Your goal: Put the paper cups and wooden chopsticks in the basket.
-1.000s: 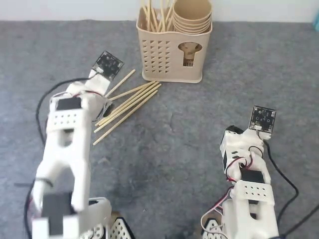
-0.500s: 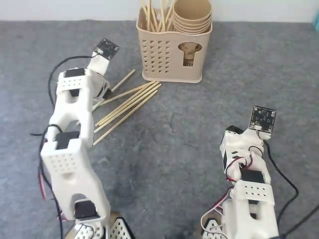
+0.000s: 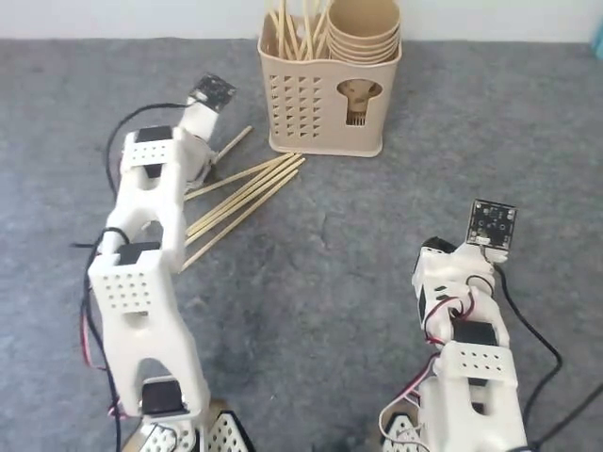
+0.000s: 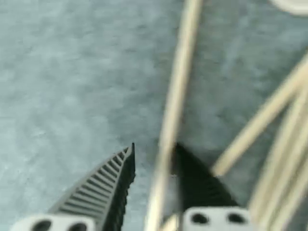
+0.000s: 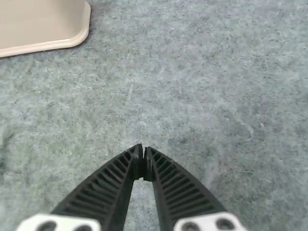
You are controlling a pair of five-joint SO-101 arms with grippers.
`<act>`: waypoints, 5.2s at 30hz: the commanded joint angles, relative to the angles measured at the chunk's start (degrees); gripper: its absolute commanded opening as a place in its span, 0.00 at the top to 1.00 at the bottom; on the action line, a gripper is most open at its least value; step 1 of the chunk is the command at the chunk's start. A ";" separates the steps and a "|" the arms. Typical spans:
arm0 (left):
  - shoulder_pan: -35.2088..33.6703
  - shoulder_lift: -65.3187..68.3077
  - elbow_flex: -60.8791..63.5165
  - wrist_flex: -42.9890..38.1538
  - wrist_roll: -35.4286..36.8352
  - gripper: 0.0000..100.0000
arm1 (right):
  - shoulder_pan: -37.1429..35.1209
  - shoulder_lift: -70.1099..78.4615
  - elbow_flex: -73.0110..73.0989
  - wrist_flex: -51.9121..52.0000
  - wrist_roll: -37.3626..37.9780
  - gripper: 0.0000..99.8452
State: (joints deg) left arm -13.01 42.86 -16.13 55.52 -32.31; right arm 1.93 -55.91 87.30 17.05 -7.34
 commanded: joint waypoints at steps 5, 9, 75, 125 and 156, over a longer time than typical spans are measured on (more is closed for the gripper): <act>-0.97 -2.02 -5.32 16.35 0.09 0.99 | -0.31 -1.80 -0.44 0.22 0.79 0.99; -0.70 -6.15 -8.22 25.58 0.00 0.99 | -0.31 -1.80 -0.44 0.22 0.79 0.99; -32.35 -145.05 110.73 -21.36 50.81 0.99 | -36.09 86.64 -97.41 23.60 -36.66 0.90; -31.21 -146.55 110.55 -17.41 50.46 0.99 | -37.58 133.67 -183.56 80.66 -36.57 0.99; -31.12 -146.55 110.46 -17.41 50.46 0.99 | -35.82 134.29 -172.04 77.76 -34.73 0.89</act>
State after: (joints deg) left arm -44.57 -103.25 95.08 37.76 17.71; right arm -34.29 80.70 -89.14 89.49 -45.05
